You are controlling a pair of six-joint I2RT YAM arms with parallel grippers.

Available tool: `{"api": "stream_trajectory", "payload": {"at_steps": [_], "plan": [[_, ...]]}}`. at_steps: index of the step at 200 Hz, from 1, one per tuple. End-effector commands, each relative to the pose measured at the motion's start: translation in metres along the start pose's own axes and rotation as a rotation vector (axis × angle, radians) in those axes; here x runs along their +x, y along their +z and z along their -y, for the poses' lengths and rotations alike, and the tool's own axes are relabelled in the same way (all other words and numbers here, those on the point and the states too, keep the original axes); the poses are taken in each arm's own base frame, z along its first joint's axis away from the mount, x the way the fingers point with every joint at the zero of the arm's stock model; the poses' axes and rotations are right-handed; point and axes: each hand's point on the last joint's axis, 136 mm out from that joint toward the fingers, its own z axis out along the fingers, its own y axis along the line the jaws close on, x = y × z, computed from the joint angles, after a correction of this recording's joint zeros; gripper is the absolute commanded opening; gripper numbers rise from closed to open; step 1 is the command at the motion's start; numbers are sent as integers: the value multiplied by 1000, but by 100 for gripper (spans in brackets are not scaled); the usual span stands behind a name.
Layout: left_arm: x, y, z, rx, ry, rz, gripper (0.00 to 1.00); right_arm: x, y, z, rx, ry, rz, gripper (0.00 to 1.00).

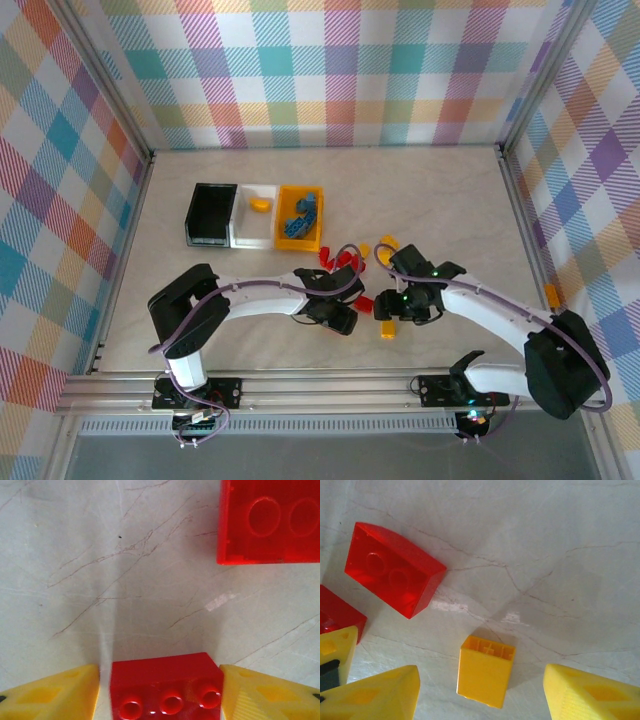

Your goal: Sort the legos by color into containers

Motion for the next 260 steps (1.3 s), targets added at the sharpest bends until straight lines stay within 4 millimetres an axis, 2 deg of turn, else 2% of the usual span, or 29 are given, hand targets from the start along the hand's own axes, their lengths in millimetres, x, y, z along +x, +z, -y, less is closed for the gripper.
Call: {"api": "stream_trajectory", "payload": {"at_steps": [1, 50, 123, 149, 174, 199, 229, 260], "plan": [[18, -2, 1, -16, 1, -45, 61, 8, 10, 2, 29, 14, -25, 66], [18, -10, -17, -91, -14, -8, 55, 15, 19, 3, 83, -3, -43, 65], [12, -46, -61, -132, -103, 70, 48, 20, 33, 4, 158, -31, -61, 58], [8, -61, -75, -126, -144, 107, 47, 22, 40, 6, 192, -41, -75, 53], [5, -77, -93, -130, -188, 135, 47, 21, 43, 8, 219, -46, -75, 44], [-3, -101, -117, -135, -251, 180, 47, 19, 42, 6, 217, -48, -65, 33], [-17, -133, -152, -163, -326, 231, 48, 15, 36, 1, 205, -55, -50, 32], [-37, -164, -207, -212, -444, 298, 48, 3, 16, -12, 164, -66, 3, 31]]}}
